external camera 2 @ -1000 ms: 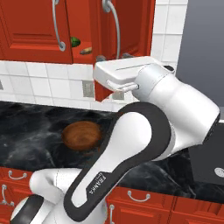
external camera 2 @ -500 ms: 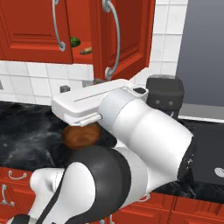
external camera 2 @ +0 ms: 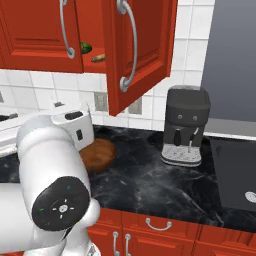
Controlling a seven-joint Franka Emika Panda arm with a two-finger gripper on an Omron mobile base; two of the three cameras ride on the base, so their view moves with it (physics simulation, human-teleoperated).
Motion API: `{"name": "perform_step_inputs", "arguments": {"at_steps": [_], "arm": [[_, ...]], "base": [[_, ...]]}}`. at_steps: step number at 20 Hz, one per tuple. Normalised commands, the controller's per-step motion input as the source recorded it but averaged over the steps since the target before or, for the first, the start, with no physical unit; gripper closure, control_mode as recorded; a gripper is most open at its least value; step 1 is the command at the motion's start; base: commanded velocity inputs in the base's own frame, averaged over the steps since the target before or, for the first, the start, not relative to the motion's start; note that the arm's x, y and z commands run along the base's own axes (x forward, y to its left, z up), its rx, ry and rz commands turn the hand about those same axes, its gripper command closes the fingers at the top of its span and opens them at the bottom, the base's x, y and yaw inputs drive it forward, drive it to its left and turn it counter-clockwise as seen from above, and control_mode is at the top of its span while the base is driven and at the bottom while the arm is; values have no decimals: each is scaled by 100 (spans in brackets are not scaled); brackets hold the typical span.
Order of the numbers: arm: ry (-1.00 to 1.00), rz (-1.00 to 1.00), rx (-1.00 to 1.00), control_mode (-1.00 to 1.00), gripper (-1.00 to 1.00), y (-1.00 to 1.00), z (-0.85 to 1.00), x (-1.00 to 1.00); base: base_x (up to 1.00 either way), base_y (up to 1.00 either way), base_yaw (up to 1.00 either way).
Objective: Open the cabinet. Pick the banana and tangerine from the cabinet and place them into the bowl. Then close the cabinet.
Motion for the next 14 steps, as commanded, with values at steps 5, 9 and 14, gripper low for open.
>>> {"name": "perform_step_inputs", "arguments": {"at_steps": [5, 9, 14], "arm": [[-19, -50, -22, -100, -100, 85, 0, 36], [-5, -56, -11, -100, -100, 31, 0, 77], [0, -43, 0, -100, -100, -2, 0, 69]], "base": [[0, 0, 0], [0, 0, 0], [0, 0, 0]]}}
